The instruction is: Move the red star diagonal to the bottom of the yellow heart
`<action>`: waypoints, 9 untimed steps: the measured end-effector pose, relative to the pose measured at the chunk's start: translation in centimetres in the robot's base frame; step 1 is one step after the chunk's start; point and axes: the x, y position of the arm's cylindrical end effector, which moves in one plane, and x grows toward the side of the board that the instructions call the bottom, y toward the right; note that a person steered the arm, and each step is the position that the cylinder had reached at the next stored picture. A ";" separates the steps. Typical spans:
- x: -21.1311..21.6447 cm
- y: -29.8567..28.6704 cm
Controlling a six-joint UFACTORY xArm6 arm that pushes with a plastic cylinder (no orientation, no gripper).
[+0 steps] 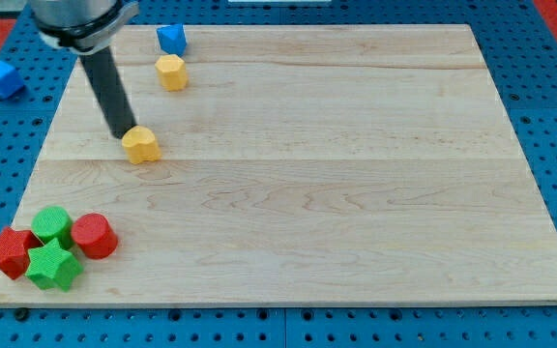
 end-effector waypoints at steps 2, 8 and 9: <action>11.8 -7.7; 17.9 -5.5; 16.1 -2.9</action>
